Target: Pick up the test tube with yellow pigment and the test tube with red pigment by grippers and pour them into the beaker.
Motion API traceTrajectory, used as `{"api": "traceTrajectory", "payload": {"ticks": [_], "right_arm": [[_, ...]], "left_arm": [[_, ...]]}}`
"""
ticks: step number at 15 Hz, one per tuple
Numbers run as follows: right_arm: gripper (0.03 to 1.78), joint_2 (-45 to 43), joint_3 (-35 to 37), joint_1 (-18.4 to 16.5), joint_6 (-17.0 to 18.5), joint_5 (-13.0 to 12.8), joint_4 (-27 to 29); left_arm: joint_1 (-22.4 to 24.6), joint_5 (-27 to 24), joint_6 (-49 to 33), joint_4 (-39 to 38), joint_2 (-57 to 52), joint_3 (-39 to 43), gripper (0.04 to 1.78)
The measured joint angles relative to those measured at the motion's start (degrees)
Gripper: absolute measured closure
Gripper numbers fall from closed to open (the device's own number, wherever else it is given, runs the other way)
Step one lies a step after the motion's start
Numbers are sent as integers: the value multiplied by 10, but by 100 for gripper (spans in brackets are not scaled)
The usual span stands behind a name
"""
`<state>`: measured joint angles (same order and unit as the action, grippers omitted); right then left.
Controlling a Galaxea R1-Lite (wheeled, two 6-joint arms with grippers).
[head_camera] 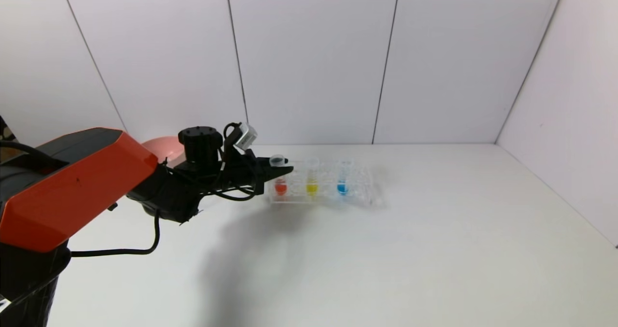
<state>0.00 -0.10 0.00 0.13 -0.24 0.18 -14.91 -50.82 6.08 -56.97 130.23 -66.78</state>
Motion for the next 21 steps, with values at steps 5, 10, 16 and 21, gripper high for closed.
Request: {"api": "traceTrajectory", "payload": {"ticks": [5,10,16,21], "right_arm": [[170,0,0,0,0,0,0],[170,0,0,0,0,0,0],[170,0,0,0,0,0,0],[170,0,0,0,0,0,0]], "left_arm": [[2,0,0,15,-14,-1,135],[-1,0,1,56,-35,-12,135],[-2,0,4,104,-51,-36,135],[-2,-1,5,116,-58,-52,135]]}}
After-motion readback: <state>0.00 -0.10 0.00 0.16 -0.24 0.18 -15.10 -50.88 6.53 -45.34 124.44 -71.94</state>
